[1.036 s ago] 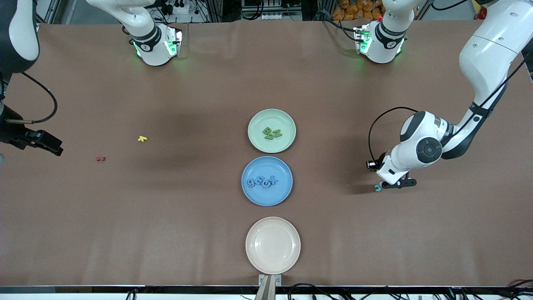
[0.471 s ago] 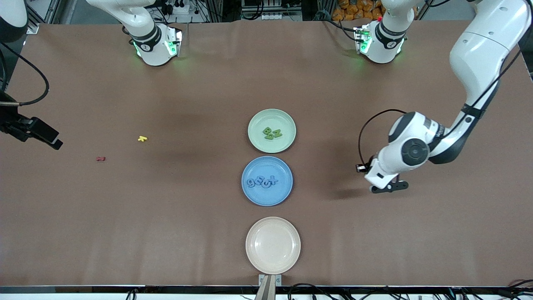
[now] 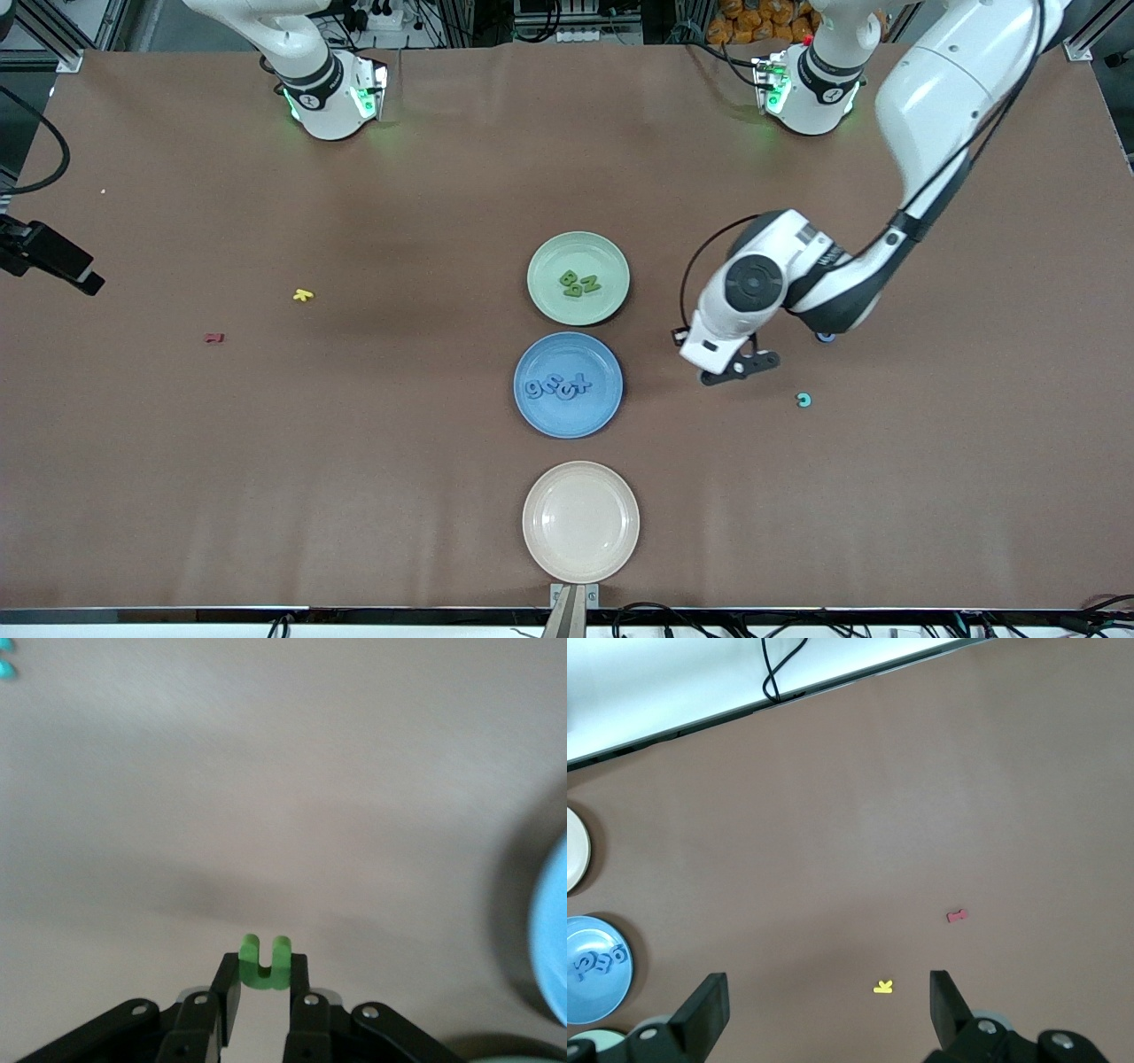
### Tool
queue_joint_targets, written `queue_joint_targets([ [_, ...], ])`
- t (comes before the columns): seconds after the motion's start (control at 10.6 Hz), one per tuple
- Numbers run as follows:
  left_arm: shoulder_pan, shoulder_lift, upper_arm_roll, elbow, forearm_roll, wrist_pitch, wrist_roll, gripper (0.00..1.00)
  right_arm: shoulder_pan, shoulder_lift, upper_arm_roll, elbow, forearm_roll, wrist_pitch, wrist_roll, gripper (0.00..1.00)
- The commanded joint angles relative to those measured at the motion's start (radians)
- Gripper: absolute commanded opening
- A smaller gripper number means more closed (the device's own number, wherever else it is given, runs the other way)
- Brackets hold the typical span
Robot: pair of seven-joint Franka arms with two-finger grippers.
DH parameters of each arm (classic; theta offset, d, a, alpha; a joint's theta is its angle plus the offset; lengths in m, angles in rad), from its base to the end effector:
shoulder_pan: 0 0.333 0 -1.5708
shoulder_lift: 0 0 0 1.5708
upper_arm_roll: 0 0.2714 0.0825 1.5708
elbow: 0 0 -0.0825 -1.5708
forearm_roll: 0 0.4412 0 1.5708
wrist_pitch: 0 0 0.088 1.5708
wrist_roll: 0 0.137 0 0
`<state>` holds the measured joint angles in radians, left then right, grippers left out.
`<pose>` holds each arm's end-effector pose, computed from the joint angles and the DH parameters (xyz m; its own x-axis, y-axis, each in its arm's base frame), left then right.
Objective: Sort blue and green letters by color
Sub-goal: 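Carry the green u onto the green plate and open the left gripper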
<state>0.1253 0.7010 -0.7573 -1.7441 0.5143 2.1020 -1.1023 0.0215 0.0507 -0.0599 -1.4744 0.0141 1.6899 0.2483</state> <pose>0.5586 -0.3625 0.1501 0.9592 0.2657 -0.0966 0.2599 -0.9632 -0.0687 0.6420 -0.0221 0.5818 0.9462 -0.2833 0.1564 -0.2787 -0.9590 -0.0511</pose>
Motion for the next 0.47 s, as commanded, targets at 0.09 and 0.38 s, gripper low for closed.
queue_joint_targets([
  [0.09, -0.224, 0.006, 0.021, 0.081, -0.031, -0.02, -0.258, 0.0, 0.005, -0.018, 0.005, -0.004, 0.017, -0.047, 0.014, 1.0],
  [0.38, -0.369, 0.038, 0.044, 0.127, -0.039, -0.01, -0.41, 0.0, 0.003, -0.011, 0.005, -0.02, 0.013, -0.042, 0.016, 1.0],
])
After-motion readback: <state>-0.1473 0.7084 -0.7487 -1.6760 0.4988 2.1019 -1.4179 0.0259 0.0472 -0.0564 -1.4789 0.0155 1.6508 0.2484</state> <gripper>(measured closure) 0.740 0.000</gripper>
